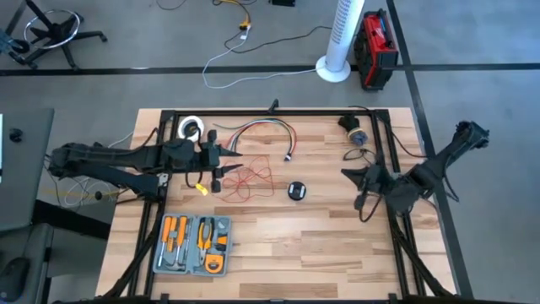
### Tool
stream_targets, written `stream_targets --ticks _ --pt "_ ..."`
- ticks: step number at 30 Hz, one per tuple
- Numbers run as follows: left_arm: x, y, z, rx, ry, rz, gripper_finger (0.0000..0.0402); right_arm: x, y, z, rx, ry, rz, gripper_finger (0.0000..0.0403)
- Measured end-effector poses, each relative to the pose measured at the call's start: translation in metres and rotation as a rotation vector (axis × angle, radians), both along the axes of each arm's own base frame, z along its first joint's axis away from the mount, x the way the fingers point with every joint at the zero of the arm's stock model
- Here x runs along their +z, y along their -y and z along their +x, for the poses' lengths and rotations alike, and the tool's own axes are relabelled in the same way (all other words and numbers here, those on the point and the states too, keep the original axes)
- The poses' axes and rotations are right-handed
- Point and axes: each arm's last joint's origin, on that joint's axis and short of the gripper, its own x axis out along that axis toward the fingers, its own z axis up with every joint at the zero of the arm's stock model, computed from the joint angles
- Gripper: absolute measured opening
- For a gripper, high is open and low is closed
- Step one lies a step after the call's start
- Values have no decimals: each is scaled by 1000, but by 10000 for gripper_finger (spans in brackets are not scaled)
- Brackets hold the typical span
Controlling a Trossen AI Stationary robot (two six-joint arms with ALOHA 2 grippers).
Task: Coil cords
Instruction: Return to Home Position
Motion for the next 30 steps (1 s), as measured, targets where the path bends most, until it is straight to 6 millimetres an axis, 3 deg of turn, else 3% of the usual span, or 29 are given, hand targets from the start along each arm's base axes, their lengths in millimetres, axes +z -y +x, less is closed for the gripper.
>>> stream_targets --ticks 4,10,23,30 --pt "-4 -2 -1 -66 66 -16 125 -7 6 9 65 26 -2 1" --pt "-13 -9 -21 -28 120 -37 125 -13 22 20 162 79 -3 1" --pt "-46 -7 -68 6 250 -83 125 -1 48 34 235 152 -93 1" --pt "-58 -6 -85 12 280 -107 125 -23 53 27 215 282 -109 1"
